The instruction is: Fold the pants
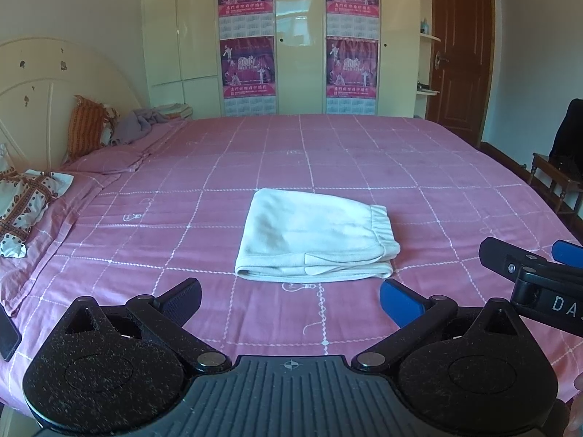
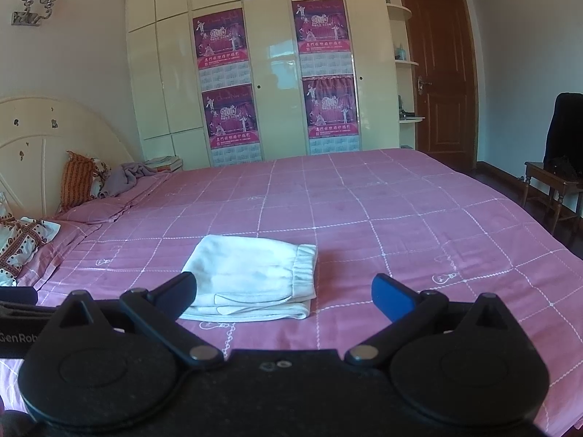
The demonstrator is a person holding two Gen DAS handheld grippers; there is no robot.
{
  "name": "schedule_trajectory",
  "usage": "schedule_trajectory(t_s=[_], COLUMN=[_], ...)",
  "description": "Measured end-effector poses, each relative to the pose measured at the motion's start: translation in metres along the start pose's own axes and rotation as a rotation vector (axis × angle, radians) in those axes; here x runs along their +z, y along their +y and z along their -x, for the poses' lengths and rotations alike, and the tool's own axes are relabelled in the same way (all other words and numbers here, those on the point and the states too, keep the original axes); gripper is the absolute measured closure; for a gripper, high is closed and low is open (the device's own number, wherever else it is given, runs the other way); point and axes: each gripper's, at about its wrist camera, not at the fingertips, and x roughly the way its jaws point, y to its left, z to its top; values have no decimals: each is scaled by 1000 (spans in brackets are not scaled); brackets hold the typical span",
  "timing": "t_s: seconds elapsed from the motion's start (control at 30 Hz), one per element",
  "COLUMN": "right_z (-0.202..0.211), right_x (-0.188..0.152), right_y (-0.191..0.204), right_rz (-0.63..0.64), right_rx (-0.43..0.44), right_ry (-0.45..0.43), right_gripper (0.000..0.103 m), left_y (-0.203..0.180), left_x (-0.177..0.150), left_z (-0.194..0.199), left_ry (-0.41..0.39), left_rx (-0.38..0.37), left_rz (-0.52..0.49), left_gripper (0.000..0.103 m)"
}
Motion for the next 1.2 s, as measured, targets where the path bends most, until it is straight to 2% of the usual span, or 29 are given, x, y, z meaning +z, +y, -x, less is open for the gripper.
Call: schedule_trajectory(t_s=[0.73, 0.93, 1.03, 1.2], right_z=[-2, -6, -10, -19], right_x=[-3, -5, -6, -4], right_y=[3, 3, 3, 5], right_rz=[-5, -11, -16, -12], right_rx=[-3, -20, -28, -42], right_ry=[9, 12, 13, 17], right_gripper=[0, 0, 0, 0], left_y=[3, 2, 3, 5], left_x=[2, 6, 7, 18], left_z=[-14, -29, -36, -57], left_ry=[8, 19, -5, 7], left_rx=[-2, -33, -51, -39], left_rz=[-9, -15, -13, 1], left_gripper=[0, 0, 0, 0])
